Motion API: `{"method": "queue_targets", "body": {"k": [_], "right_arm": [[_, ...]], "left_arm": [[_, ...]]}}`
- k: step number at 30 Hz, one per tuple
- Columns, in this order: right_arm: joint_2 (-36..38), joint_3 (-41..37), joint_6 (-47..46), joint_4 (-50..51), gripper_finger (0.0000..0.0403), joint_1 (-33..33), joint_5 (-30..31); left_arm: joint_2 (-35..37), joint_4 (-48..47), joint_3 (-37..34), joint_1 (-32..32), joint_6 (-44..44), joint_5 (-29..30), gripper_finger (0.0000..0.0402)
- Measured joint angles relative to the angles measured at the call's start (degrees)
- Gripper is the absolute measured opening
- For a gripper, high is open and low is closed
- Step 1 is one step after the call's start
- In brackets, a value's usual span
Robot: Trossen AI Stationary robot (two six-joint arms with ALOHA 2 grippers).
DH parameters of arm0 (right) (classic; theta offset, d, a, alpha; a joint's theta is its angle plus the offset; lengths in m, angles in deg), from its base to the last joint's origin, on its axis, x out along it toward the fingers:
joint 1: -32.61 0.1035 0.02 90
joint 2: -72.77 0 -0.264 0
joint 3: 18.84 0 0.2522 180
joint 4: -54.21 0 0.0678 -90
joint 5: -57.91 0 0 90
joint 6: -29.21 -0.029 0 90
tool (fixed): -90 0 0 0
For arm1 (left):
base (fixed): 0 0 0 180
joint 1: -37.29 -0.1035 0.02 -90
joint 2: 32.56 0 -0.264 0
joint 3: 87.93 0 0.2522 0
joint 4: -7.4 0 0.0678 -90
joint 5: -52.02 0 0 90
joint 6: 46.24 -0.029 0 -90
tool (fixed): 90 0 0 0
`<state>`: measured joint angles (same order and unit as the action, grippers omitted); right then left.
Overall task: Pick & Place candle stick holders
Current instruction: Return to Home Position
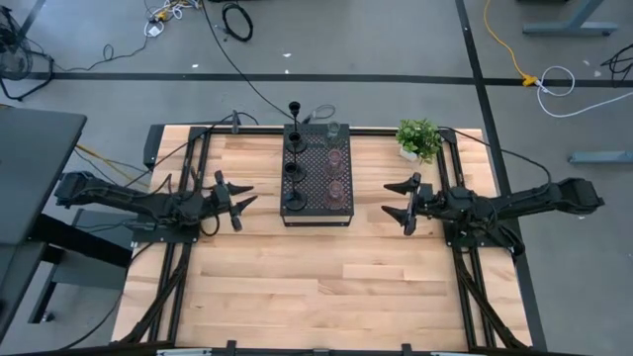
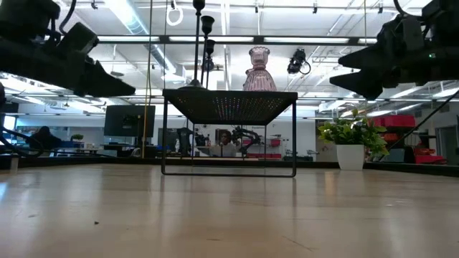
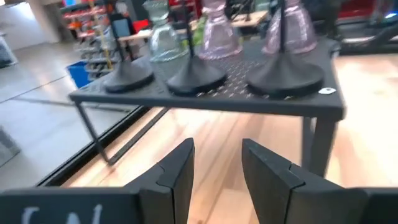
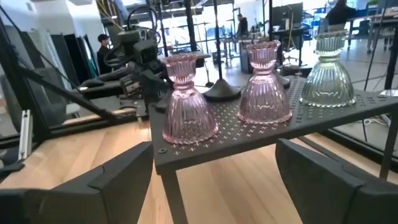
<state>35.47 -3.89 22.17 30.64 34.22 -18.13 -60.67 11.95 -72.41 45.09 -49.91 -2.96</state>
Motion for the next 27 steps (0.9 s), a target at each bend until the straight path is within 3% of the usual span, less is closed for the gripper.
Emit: {"method": "queue_targets", "body": {"k": [3,17,27], "right_arm": [[0.0,0.0,0.2,0.6,0.0334,0.0,0.1],[0.0,0.0,0.2,1.4,0.0334,0.0,0.1],[1.3,-0.3,0.2,2.8,0.0334,0.0,0.2]], "left_arm": [[0.1,0.7,-1.1,0.1,0.1,-2.2,0.0137],[0.0,-0.5,-1.3,0.1,10.7,-2.4,0.0138],[0.1,-0.8,-1.3,0.1,10.6,-2.4,0.0138]]}}
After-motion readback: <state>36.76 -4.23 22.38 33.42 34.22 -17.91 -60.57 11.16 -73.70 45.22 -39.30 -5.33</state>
